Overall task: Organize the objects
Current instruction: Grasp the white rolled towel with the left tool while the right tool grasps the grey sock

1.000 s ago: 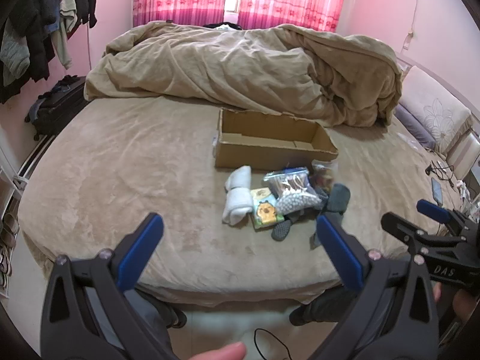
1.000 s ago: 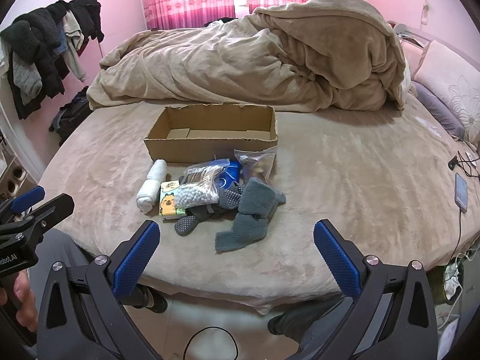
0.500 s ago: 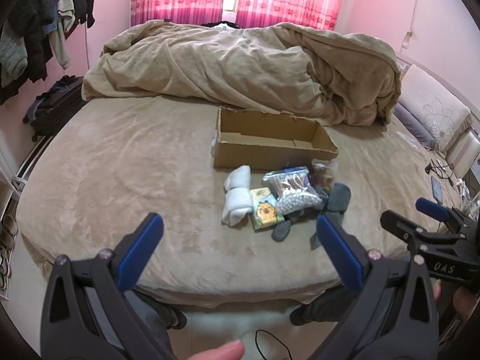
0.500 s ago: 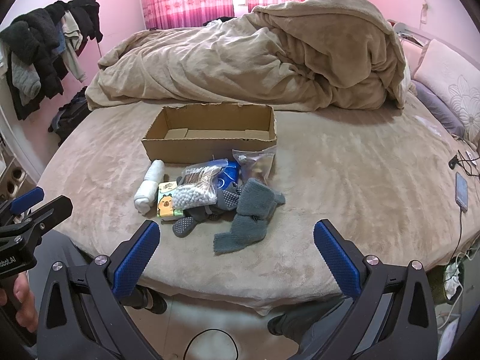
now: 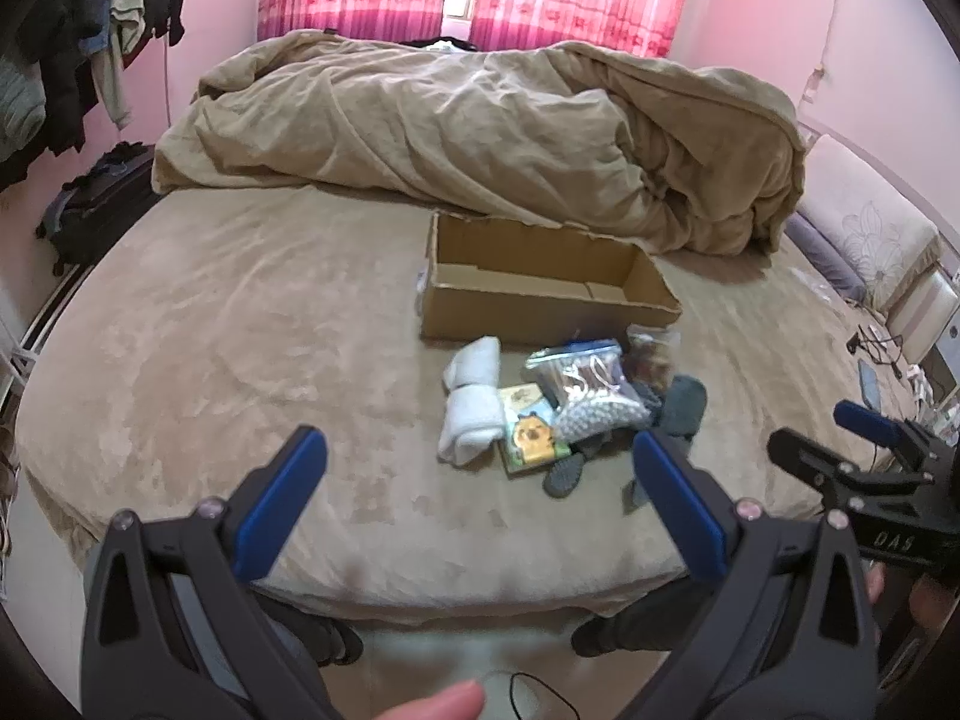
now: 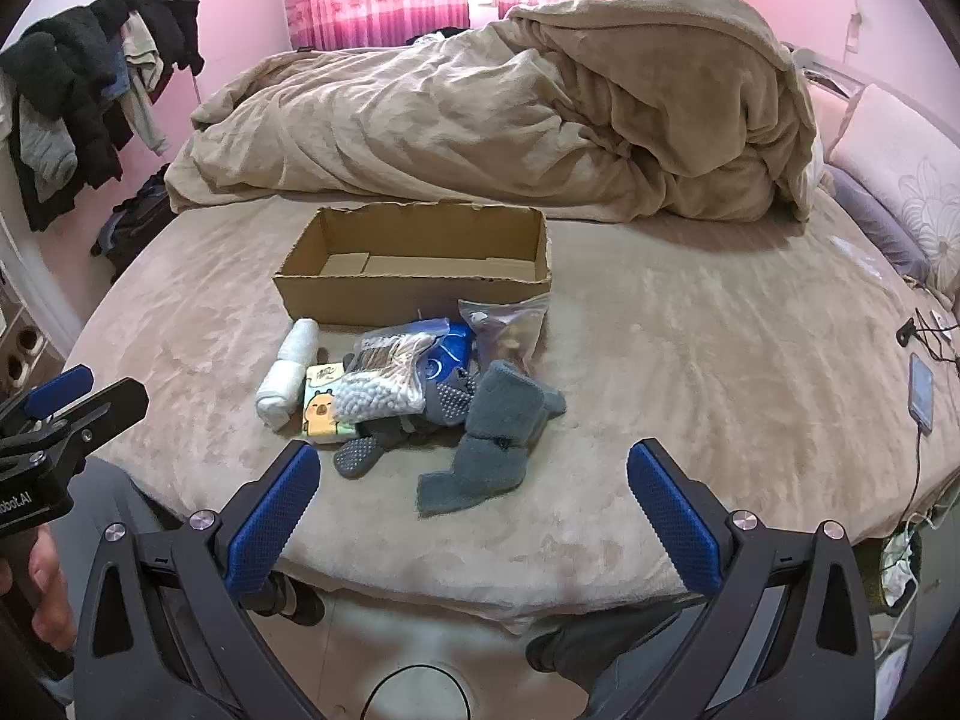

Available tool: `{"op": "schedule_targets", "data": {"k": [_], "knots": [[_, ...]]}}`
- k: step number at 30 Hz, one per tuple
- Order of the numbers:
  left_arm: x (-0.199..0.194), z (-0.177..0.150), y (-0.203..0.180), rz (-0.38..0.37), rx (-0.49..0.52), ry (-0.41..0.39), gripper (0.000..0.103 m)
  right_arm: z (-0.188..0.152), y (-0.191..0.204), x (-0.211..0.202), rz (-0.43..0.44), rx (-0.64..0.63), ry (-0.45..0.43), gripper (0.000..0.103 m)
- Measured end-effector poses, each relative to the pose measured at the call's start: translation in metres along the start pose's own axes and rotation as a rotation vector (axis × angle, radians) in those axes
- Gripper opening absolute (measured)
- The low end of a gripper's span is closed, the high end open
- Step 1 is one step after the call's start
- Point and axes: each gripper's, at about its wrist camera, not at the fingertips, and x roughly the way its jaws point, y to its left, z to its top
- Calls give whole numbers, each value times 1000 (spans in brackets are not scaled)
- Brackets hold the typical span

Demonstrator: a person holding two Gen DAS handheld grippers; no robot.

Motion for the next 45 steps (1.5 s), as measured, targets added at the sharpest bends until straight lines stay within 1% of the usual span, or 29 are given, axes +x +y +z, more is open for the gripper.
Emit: {"op": "schedule_targets", "data": {"k": [6, 8, 11, 14, 15, 17, 20, 22, 23, 25, 26, 28, 29, 31, 32, 33, 34, 35, 36, 37, 39, 42, 45], "knots": [[27, -1, 10, 20, 2, 28, 103, 6, -10, 12, -16, 0, -2, 103], [37, -2, 15, 10, -6, 39, 102, 8, -15, 18, -25, 2, 0, 103], [55, -2, 21, 20, -13, 48, 102, 10, -22, 29, -36, 0, 4, 103], [79, -1, 24, 17, -11, 80, 102, 11, -29, 41, -46, -4, 8, 103], [86, -1, 24, 5, -10, 85, 102, 12, -32, 46, -44, 0, 13, 103], [100, 1, 23, 8, 6, 92, 102, 12, -37, 57, -35, 14, 23, 103], [120, 4, 21, 0, 16, 106, 101, 10, -42, 75, -12, 29, 46, 100], [135, 5, 20, 1, 24, 127, 94, 6, -43, 88, -10, 30, 69, 96], [143, 5, 19, 20, 10, 144, 93, 4, -43, 95, -8, 32, 82, 95], [157, 4, 16, 25, 21, 172, 87, -1, -44, 108, 6, 40, 108, 88], [164, 3, 15, 25, 22, 185, 85, -3, -45, 113, 13, 44, 119, 87], [171, 1, 14, 27, 25, 194, 76, -6, -47, 122, 26, 48, 130, 82], [174, 0, 14, 24, 26, 197, 75, -7, -48, 125, 37, 49, 134, 82], [176, -1, 14, 4, 17, 189, 65, -9, -48, 131, 67, 52, 136, 81], [176, -1, 13, 1, 19, 188, 63, -10, -48, 133, 76, 49, 133, 79], [176, -1, 11, -3, 27, 185, 58, -10, -47, 135, 84, 47, 133, 73], [176, -2, 11, -9, 33, 183, 55, -10, -46, 137, 101, 47, 134, 67], [176, -2, 10, -12, 34, 183, 54, -10, -45, 140, 116, 51, 140, 65], [175, -2, 10, -18, 30, 181, 51, -10, -43, 142, 132, 50, 148, 59], [174, -3, 10, -21, 29, 177, 46, -11, -40, 144, 139, 43, 158, 56], [172, -5, 9, -24, 30, 170, 36, -13, -35, 146, 139, 27, 159, 53], [168, -8, 9, -37, 20, 166, 31, -15, -34, 143, 154, 32, 143, 48], [159, -10, 8, -61, 17, 156, 30, -16, -37, 135, 167, 40, 126, 46]]}}
